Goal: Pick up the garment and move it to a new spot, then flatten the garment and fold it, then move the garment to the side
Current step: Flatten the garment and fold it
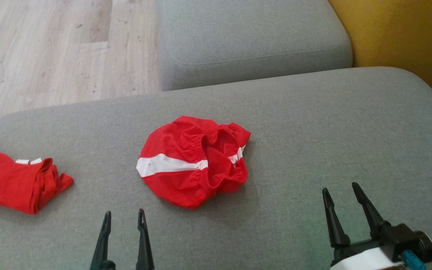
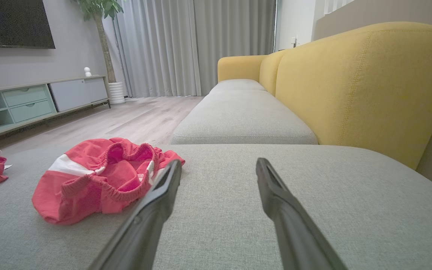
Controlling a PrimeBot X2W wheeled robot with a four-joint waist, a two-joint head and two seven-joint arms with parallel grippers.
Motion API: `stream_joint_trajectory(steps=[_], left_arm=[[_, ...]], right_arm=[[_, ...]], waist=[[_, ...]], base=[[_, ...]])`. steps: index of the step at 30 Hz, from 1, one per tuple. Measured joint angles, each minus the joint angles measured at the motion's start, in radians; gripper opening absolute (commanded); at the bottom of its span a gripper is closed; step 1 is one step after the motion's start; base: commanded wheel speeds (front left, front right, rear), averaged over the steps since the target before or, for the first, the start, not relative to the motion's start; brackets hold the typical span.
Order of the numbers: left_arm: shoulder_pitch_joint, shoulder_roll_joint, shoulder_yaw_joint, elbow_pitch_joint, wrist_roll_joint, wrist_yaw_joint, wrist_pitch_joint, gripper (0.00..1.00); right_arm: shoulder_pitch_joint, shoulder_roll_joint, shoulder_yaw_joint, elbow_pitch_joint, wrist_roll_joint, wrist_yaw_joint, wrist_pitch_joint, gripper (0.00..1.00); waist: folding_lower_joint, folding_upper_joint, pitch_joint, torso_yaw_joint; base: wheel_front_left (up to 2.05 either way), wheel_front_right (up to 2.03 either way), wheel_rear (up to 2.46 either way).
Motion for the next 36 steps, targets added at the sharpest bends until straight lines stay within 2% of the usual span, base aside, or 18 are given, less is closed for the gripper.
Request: stream_joint_trajectory(steps=[4, 10, 13, 17, 19, 24, 31, 36], left_arm=[[-0.02, 0.0, -0.022, 0.017, -0.002, -0.007, 0.0, 1.0], [-0.175, 0.0, -0.131, 0.146, -0.127, -0.108, 0.006, 1.0], [-0.315, 0.0, -0.225, 0.207, -0.209, -0.138, 0.095, 1.0], [-0.502, -0.001, -0.374, 0.237, -0.356, -0.15, 0.229, 1.0], [-0.581, -0.003, -0.457, 0.252, -0.449, -0.151, 0.294, 1.0], [-0.716, -0.008, -0.595, 0.351, -0.603, -0.137, 0.354, 1.0], [-0.867, -0.008, -0.67, 0.575, -0.675, -0.051, 0.316, 1.0], [-0.915, -0.009, -0.709, 0.666, -0.741, -0.048, 0.276, 1.0]], right_arm=[[-0.001, 0.0, -0.003, -0.005, -0.007, 0.0, 0.0, 1.0], [-0.009, 0.0, -0.002, -0.017, -0.012, 0.0, 0.0, 1.0], [-0.026, 0.0, 0.005, -0.019, -0.017, 0.0, 0.0, 1.0], [-0.05, 0.0, 0.016, -0.021, -0.025, 0.0, 0.0, 1.0], [-0.065, 0.0, 0.022, -0.021, -0.025, 0.0, 0.0, 1.0], [-0.108, 0.0, 0.042, -0.021, -0.025, 0.0, 0.0, 1.0], [-0.143, 0.0, 0.053, -0.02, -0.015, 0.0, 0.0, 1.0], [-0.145, 0.0, 0.061, -0.012, -0.014, 0.0, 0.0, 1.0]], waist=[[0.0, 0.0, 0.014, -0.003], [0.0, 0.0, 0.059, -0.005], [0.0001, 0.0, 0.083, -0.008], [0.0001, 0.0, 0.117, -0.019], [0.0002, 0.0, 0.136, -0.027], [0.0002, 0.0, 0.179, -0.059], [0.0002, 0.0, 0.229, -0.12], [0.0001, 0.0, 0.242, -0.157]], base=[[0.0, 0.0, 0.0], [0.0, 0.0, 0.0], [0.0, 0.0, 0.0], [0.0, 0.0, 0.0], [0.0, 0.0, 0.0], [0.0, 0.0, 0.0], [0.0, 0.0, 0.0], [0.0, 0.0, 0.0]])
